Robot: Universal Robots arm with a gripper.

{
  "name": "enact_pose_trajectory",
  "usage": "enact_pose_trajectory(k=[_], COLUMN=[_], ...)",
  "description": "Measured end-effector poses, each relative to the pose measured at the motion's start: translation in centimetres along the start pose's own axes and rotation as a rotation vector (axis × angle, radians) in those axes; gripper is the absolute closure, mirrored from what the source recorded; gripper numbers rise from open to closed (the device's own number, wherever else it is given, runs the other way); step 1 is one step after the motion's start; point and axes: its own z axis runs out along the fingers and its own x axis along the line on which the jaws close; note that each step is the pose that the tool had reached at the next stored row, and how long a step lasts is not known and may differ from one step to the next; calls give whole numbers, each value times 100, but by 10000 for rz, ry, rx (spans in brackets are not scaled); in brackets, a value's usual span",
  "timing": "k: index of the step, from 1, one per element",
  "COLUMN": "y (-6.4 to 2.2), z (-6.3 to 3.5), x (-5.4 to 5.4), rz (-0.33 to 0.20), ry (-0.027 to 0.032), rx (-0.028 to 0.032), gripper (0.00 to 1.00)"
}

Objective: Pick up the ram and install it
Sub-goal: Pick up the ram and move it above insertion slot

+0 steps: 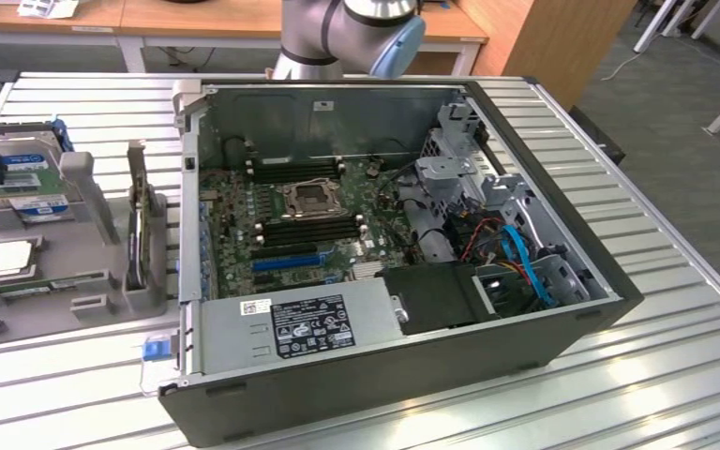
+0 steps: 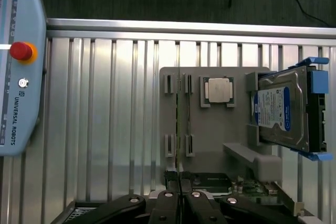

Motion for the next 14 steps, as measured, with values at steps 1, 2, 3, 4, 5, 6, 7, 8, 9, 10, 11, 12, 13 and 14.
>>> enact_pose_trajectory(k=[1,2,3,4,5,6,7,8,9,10,11,12,13,14], y=[-13,-27,-40,-54,-67,-81,-94,-106,-118,-129,-142,-153,-164,-176], z=[-1,-2,-2,-2,-3,-3,-4,-5,-5,-5,-6,-7,-7,-8], x=[0,0,0,0,0,0,0,0,-1,0,0,0,-1,0], rz=[1,0,0,0,0,0,0,1,0,0,0,0,1,0], ry=[0,0,0,0,-1,0,-1,0,-1,-1,0,0,0,0], rx=[0,-1,0,0,0,0,1,0,0,1,0,0,-1,0], gripper=[89,89,89,89,89,89,89,89,89,89,89,89,89,89])
